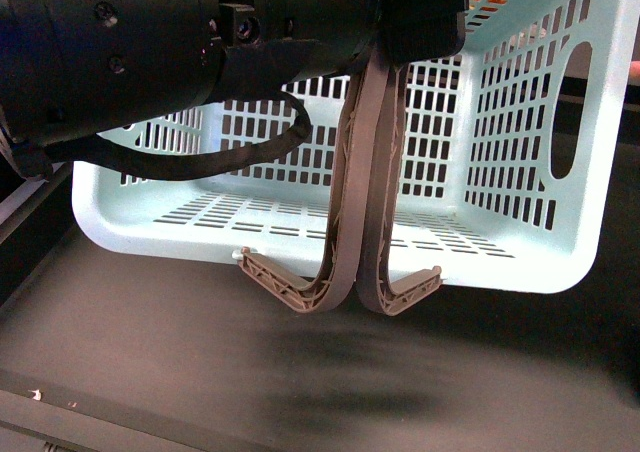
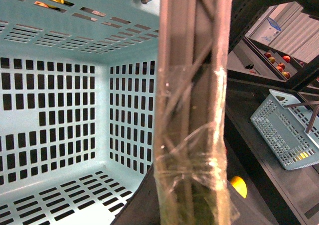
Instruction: Pick mango with right arm and hold basket with left
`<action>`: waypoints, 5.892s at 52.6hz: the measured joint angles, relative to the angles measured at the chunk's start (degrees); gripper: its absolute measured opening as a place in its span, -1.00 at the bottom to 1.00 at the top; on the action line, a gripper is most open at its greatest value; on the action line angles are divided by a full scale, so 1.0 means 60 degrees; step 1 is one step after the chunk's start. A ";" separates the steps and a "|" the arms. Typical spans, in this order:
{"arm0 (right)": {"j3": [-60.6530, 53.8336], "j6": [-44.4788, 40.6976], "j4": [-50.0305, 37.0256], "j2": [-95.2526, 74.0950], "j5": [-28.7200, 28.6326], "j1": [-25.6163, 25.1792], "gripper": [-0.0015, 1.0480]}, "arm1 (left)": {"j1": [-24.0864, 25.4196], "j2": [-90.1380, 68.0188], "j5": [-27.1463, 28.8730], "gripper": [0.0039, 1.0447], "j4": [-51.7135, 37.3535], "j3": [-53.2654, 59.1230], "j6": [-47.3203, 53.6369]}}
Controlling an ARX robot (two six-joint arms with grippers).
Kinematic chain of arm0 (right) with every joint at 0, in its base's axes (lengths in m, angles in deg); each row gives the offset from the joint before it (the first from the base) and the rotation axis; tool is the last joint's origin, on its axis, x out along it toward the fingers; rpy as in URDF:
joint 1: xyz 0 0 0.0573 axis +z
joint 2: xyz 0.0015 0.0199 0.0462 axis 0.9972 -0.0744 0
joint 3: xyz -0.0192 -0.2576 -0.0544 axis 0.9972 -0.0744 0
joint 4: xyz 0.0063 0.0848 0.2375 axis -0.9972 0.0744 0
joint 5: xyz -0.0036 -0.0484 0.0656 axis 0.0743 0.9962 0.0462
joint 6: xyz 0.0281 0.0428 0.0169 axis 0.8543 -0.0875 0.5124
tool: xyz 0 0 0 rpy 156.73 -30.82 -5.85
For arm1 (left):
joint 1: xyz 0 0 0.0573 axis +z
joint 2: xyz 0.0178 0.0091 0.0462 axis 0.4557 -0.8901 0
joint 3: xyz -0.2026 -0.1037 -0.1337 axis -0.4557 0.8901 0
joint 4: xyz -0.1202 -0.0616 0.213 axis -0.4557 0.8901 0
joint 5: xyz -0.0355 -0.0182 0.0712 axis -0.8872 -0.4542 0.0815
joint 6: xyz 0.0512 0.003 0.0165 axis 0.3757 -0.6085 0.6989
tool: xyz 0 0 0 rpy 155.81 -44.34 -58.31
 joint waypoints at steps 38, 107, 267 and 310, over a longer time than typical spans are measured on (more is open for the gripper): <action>-0.0015 -0.1483 -0.3377 -0.2677 0.1239 -0.1096 0.85 | 0.0000 -0.0004 -0.0004 -0.83 -0.0004 0.0004 0.0000; 0.6685 -1.0812 -0.5745 -2.1464 -0.2164 -0.7694 0.85 | -0.0026 -0.0004 -0.0004 -0.83 -0.0004 0.0007 0.0007; 1.0735 -1.3719 -0.1800 -2.4279 -0.2510 -0.7807 0.14 | -0.0026 -0.0004 -0.0004 -0.83 -0.0004 0.0007 0.0011; 0.4798 -0.6648 -0.3202 -1.4608 -0.6102 -0.4921 0.14 | -0.0033 -0.0004 -0.0007 -0.83 -0.0004 0.0007 0.0011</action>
